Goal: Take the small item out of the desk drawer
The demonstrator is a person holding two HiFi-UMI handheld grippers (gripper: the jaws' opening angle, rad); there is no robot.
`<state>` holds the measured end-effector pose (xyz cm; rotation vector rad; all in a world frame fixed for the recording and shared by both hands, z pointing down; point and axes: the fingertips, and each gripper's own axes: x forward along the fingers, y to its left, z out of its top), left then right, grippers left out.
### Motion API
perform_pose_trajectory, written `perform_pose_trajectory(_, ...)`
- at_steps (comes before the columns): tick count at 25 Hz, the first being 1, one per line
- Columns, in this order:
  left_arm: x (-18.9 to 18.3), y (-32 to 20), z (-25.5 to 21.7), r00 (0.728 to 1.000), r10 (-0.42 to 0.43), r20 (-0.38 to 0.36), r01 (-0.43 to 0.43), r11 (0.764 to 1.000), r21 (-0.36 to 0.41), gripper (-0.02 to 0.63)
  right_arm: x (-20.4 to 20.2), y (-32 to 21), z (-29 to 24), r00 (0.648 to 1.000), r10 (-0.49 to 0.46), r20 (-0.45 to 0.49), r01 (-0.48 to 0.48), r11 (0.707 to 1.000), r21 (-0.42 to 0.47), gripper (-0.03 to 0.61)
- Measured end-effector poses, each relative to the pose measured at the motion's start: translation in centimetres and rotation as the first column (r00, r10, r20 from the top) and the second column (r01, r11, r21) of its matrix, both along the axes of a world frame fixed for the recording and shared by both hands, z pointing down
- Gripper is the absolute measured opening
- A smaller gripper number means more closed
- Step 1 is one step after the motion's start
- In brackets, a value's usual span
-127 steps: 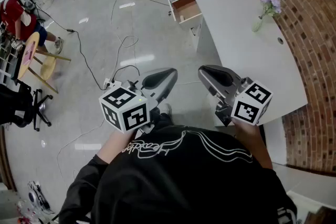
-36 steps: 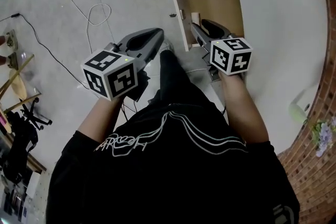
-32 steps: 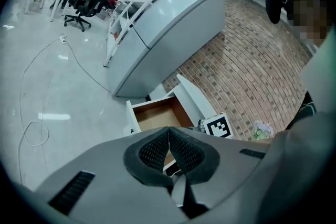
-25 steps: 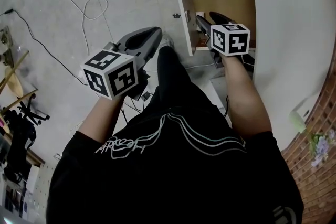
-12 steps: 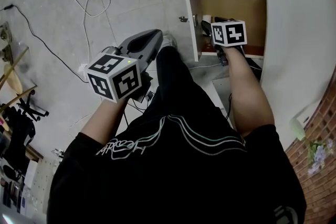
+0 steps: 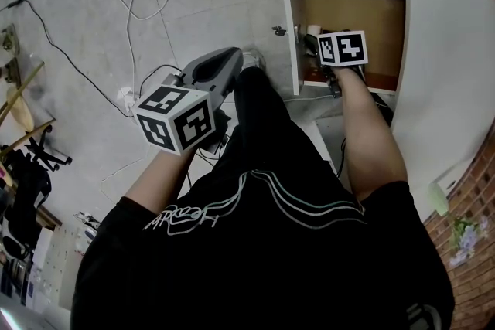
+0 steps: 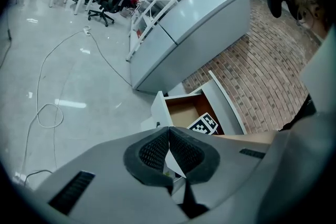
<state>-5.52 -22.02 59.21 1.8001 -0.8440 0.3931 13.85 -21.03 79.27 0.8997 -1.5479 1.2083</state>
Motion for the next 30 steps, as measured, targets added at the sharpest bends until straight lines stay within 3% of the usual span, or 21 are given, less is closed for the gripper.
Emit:
perform_pose_trajectory(12, -0.5, 0.2, 0.5, 1.000, -0.028, 0.001, 0.028, 1.000, -0.008, 0.021, 0.0, 0.1, 0.5, 0.994, -0.058, -0.094, 0.058, 0.998, 0.001, 0.192)
perform_pose_trajectory(15, -1.0, 0.2, 0.5, 0.999, -0.041, 0.011, 0.042, 0.999, -0.009, 0.021, -0.3, 0.1, 0.5, 0.995, -0.047, -0.086, 0.047, 0.999, -0.009, 0.150)
perform_pose_trajectory(19, -1.3, 0.2, 0.3, 0.997, -0.069, 0.020, 0.069, 0.998, -0.009, 0.021, -0.4, 0.3, 0.4, 0.997, -0.012, -0.071, 0.011, 1.000, -0.017, 0.147)
perform_pose_trajectory(30, -1.0, 1.7, -1.4, 0.998, -0.064, 0.019, 0.064, 0.998, 0.007, 0.021, 0.6, -0.7, -2.7, 0.995, 0.000, -0.095, 0.008, 0.997, 0.080, 0.143)
